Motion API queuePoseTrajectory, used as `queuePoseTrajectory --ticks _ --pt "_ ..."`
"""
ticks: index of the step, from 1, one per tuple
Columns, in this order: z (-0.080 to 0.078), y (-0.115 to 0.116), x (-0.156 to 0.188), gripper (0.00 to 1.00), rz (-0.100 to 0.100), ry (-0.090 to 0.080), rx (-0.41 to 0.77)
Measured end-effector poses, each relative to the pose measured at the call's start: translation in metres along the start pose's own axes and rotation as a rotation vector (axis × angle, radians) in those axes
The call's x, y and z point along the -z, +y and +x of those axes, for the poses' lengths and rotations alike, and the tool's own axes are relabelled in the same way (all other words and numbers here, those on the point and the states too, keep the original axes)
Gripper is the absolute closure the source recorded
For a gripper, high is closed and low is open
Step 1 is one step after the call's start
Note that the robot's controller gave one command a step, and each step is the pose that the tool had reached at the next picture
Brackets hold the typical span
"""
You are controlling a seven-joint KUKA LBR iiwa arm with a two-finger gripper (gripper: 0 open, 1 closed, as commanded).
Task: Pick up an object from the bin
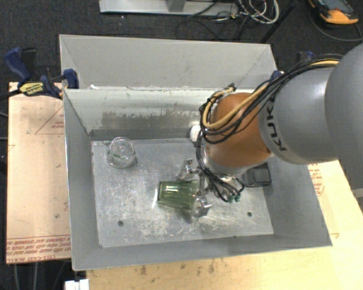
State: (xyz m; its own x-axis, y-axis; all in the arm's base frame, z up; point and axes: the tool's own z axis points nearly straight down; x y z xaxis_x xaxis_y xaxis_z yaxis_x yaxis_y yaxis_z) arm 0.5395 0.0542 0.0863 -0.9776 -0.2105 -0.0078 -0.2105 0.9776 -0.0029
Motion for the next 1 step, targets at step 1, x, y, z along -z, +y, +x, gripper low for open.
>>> queuePoseTrajectory --ticks 1 --pt "-0.0062 0.0043 -0.0039 0.0 -0.003 0.006 -0.071"
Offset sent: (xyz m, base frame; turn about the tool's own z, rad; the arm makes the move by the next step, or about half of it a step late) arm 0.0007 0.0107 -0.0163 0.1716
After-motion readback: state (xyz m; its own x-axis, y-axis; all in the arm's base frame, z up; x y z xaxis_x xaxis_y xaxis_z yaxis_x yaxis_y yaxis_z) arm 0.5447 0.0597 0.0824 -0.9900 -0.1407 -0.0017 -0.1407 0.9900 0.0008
